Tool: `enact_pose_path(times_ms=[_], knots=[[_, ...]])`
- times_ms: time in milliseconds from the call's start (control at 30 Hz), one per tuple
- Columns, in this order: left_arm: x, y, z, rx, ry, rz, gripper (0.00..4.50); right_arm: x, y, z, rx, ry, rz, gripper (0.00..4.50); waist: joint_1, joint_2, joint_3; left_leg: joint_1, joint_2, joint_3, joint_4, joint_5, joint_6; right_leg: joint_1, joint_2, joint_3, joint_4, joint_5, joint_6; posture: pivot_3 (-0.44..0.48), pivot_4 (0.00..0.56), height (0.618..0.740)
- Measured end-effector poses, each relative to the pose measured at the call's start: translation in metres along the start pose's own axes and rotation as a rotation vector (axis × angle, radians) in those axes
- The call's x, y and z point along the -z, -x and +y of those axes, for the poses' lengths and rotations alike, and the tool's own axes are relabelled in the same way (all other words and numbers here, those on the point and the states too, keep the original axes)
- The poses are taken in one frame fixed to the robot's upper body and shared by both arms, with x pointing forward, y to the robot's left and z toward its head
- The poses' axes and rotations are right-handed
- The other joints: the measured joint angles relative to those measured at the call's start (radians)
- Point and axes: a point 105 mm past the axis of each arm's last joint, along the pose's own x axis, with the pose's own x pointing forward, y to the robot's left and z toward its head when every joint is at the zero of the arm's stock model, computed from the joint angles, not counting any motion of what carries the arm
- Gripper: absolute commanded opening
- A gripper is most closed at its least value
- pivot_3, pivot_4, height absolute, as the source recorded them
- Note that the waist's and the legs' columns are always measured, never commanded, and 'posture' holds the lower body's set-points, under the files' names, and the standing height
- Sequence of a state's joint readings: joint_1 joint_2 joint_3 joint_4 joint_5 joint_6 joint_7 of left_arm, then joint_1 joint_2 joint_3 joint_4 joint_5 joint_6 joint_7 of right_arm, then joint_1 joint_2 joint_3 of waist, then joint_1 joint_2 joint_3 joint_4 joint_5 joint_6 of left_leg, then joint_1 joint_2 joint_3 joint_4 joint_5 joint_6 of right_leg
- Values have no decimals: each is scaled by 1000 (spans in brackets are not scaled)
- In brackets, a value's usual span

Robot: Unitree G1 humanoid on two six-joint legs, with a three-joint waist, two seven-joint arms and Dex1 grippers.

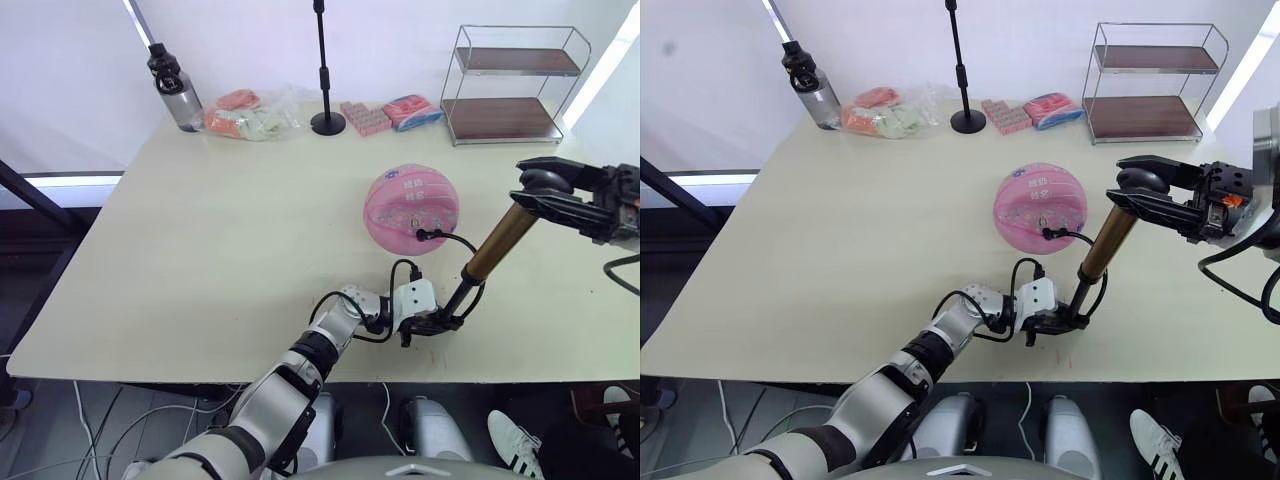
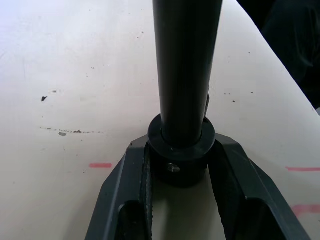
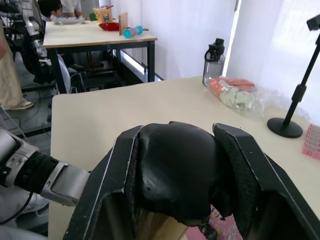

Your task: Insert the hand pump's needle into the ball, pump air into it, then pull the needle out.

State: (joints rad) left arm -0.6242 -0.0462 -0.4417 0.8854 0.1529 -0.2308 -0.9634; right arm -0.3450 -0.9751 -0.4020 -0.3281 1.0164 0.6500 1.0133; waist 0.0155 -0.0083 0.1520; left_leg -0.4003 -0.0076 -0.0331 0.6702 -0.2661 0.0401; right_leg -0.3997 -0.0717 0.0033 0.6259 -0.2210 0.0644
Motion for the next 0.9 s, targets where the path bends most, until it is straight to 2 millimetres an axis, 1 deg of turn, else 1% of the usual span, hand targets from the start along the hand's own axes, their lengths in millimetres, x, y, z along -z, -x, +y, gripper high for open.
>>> enact_pose_path(times_ms=[167,200,267,333,367,467,533,567,667,767,833,900], knots=[[0,0,-1,2,1,0,1113,3,2,2,-8,22,14,1653,1,0,0,0,0,0,-1,0,0,0,0,0,0,0,0,0,150,740],[1,0,-1,2,2,2,1113,10,4,4,1,46,37,1653,1,-1,0,1,0,-1,-1,0,1,0,1,-1,0,0,0,0,150,740],[2,0,0,-1,3,3,1113,17,5,5,5,46,34,1653,0,-2,0,2,0,-1,-1,0,1,1,1,-1,0,0,0,0,150,740],[3,0,0,-8,9,8,1113,39,3,9,2,49,64,1653,-1,-5,-2,4,1,-1,0,0,1,3,1,-1,0,0,0,0,150,740],[4,0,0,-10,9,9,1113,46,2,11,-3,47,72,1653,-1,-5,-2,4,1,-1,0,0,1,4,1,-1,0,0,0,0,150,740],[5,1,0,-15,12,14,1113,78,-3,20,-7,42,96,1653,-1,-9,-5,7,1,-1,1,0,1,6,2,-1,0,0,0,0,150,740],[6,1,0,-16,14,15,1113,89,-4,23,-2,40,98,1653,-2,-9,-5,7,1,-1,1,0,1,6,2,-1,0,0,0,0,150,740],[6,1,0,-15,15,16,1113,102,-5,24,1,47,116,1653,-2,-9,-5,7,1,-1,1,0,1,6,2,-1,0,0,0,0,150,740],[6,1,0,-15,16,17,1113,114,-7,26,9,45,117,1653,-2,-11,-6,7,1,-1,0,0,1,6,2,-1,0,0,0,0,150,740],[7,1,0,-17,18,18,1113,139,-11,33,18,53,126,1653,-2,-11,-8,8,1,-1,0,0,1,6,2,-1,1,0,0,0,150,740],[7,1,0,-18,18,19,1113,140,-12,35,14,63,122,1653,-2,-12,-9,9,1,-1,0,0,1,7,2,-1,1,0,0,0,150,740],[8,1,0,-19,17,23,1113,143,-14,39,18,77,105,1653,-2,-15,-12,12,2,-1,0,0,0,11,3,-1,1,0,0,0,150,740]])
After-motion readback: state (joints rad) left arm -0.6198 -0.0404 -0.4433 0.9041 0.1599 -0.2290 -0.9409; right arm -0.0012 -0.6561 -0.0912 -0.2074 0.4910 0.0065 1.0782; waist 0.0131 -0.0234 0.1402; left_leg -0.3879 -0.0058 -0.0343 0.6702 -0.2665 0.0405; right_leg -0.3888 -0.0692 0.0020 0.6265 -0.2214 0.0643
